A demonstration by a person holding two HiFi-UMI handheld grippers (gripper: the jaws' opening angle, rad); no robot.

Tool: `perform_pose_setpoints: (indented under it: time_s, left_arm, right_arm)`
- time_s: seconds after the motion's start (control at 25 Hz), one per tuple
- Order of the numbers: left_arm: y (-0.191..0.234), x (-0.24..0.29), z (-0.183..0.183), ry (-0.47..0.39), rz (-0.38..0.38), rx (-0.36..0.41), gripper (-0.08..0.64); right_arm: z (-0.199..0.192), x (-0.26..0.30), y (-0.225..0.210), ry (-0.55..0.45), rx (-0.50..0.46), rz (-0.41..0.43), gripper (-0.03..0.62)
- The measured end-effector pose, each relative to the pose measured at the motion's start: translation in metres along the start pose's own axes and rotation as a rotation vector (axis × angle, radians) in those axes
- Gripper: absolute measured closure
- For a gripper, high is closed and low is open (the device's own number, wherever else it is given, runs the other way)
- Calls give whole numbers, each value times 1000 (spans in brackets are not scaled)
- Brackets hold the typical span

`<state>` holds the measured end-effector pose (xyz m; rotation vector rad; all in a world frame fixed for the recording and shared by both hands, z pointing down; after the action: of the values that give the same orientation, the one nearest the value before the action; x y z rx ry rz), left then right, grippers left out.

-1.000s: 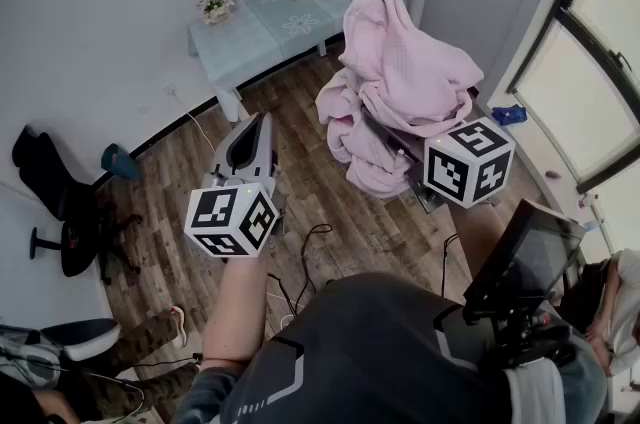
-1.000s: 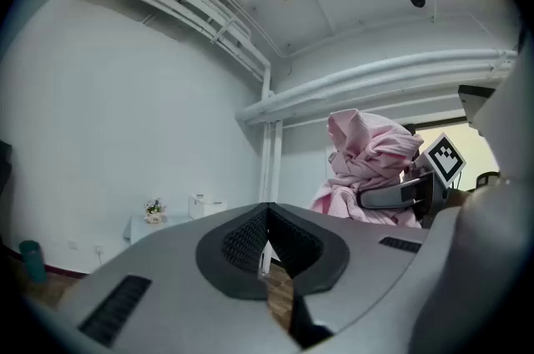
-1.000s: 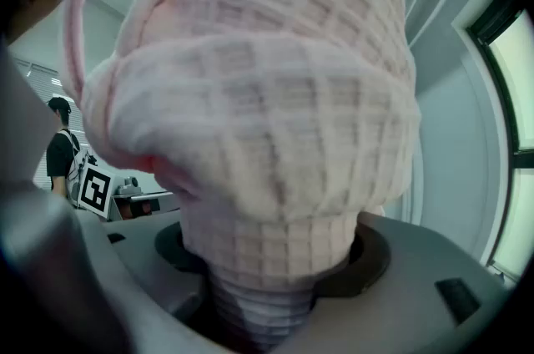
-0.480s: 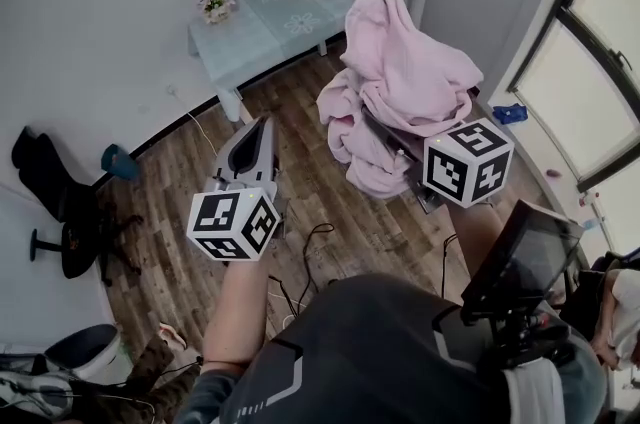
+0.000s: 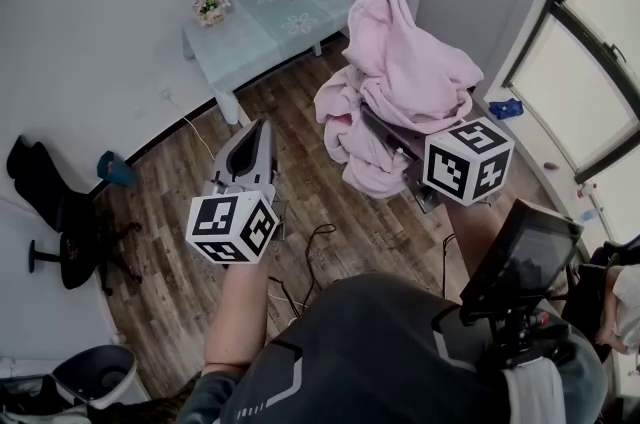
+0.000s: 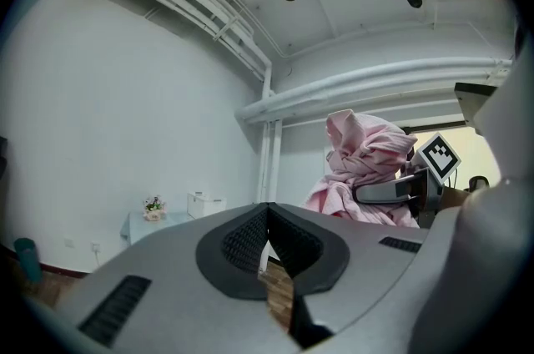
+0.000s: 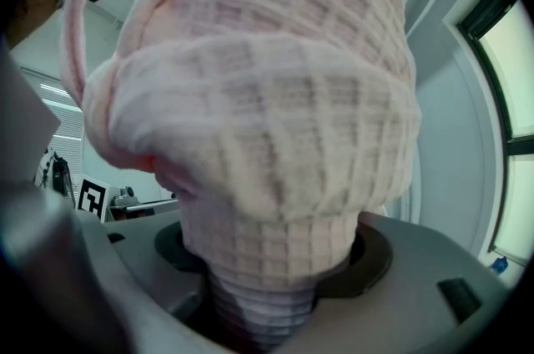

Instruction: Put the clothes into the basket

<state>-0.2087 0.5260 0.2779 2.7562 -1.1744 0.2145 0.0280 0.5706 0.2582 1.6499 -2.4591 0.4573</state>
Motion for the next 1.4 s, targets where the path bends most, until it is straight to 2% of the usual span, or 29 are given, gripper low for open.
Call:
perform_pose_setpoints:
  time_s: [0.32,0.48,0.6,0.68,0.96,1.16,1.4]
  left_arm:
    - [21,3,-12,-19,-18,-5,551]
    - [16,47,-39,-8,9,-12,551]
    - [19,81,-43,1,9,3,551]
    - [29,87,-38,3,8,9,551]
    - [60,67,-3,-6,-25,59,552]
    - [91,107,32,-9,-6,20,551]
    - [105,143,56,-11,3,-3,551]
  right_arm:
    - [-8,14,5,-14,25,-15,252]
    - [-30,32,-44,-18,47,11,252]
    - [-31,56,-76,-15,60,32,251]
    - [-24,68,-78,-19,65,34,250]
    - [13,88,-39,-7,46,19,250]
    - [53,122,-64,5,48,26,250]
    - [83,140,-91,6,33,24,250]
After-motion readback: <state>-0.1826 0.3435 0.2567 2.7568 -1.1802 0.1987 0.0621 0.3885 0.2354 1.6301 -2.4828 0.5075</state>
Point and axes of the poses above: the fingertips, and each gripper's own axes: x forward along the fingers, y to its left, z out of its top, the point moved 6 cm from there along -x, backward along the fingers, and after that the axes turned 12 degrees about y, right-handed, at the moved point
